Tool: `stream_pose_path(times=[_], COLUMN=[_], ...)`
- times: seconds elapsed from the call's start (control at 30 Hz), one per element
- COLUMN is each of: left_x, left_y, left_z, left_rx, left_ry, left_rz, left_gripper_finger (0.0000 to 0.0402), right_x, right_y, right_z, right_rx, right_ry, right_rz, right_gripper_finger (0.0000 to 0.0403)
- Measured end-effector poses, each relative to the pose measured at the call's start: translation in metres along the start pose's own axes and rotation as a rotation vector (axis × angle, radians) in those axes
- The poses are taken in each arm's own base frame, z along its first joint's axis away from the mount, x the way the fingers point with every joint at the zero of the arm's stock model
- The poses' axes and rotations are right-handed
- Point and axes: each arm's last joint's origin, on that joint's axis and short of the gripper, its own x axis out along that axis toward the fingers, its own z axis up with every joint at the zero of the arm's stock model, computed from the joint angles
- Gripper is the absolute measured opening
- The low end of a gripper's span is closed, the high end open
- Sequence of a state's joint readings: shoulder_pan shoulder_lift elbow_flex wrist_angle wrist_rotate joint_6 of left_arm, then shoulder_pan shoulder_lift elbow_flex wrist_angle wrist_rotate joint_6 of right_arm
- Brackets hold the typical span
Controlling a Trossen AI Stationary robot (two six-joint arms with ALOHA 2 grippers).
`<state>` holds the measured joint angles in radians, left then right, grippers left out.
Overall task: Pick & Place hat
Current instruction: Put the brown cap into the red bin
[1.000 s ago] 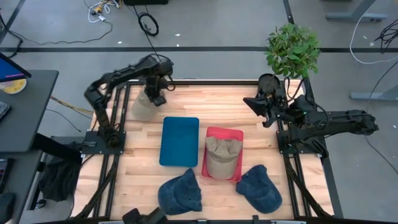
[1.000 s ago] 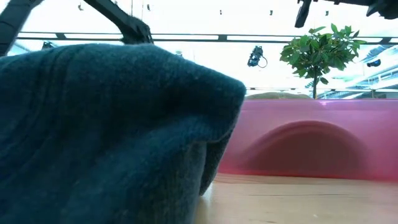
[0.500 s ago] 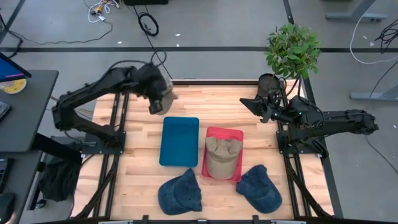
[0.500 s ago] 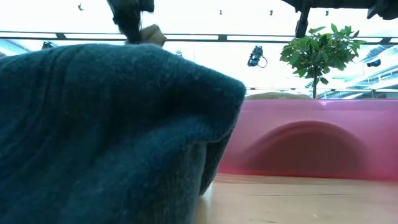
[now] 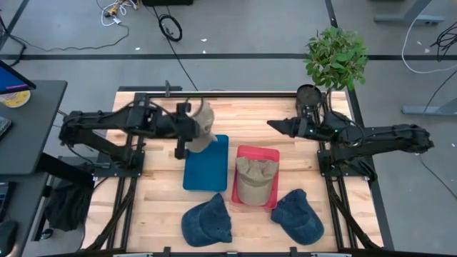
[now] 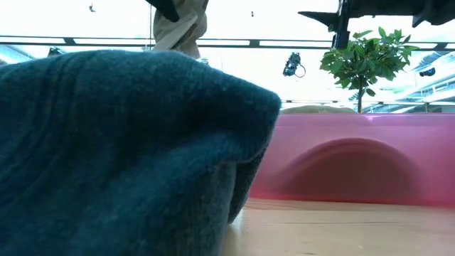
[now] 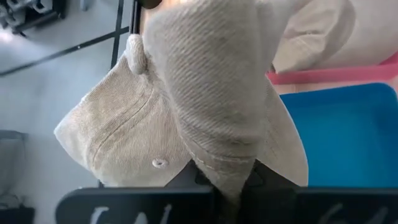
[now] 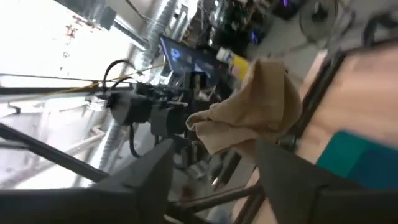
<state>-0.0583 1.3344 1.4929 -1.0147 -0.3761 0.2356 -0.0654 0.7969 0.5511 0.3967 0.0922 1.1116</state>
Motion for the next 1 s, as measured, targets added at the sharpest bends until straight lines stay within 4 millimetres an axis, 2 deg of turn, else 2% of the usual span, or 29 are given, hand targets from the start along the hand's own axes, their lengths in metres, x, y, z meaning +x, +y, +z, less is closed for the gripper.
stream_pose_path(times=[0.1,0.17,0.47,0.6,0.7,0.83,1.0], left_x=[0.009,0.016,0.048,0.056,0.057,0.056,0.056], left_y=[-0.010,-0.018,-0.054,-0.056,-0.055,-0.054,-0.054], left_z=[0.006,0.011,0.026,0.028,0.035,0.043,0.044], left_rx=[0.044,0.085,0.377,0.426,0.421,0.409,0.434], left_ry=[0.014,0.010,0.049,0.067,-0.002,-0.085,-0.091], left_rz=[0.002,0.011,-0.012,0.030,0.032,0.032,0.035], left_gripper_finger=[0.0008,0.0008,0.0008,0.0008,0.0008,0.0008,0.0008], right_x=[0.006,0.012,0.036,0.041,0.048,0.062,0.087], right_y=[-0.006,-0.012,-0.030,-0.037,-0.038,-0.033,-0.023], right_z=[-0.004,-0.009,-0.029,-0.039,-0.046,-0.048,-0.046], right_rx=[0.091,0.151,0.360,0.402,0.407,0.388,0.348], right_ry=[0.040,0.074,0.093,0.120,0.131,0.115,0.103], right_rz=[-0.029,-0.056,-0.123,-0.166,-0.188,-0.189,-0.174], right_gripper_finger=[0.0270,0.0281,0.0267,0.0261,0.0257,0.0252,0.0246])
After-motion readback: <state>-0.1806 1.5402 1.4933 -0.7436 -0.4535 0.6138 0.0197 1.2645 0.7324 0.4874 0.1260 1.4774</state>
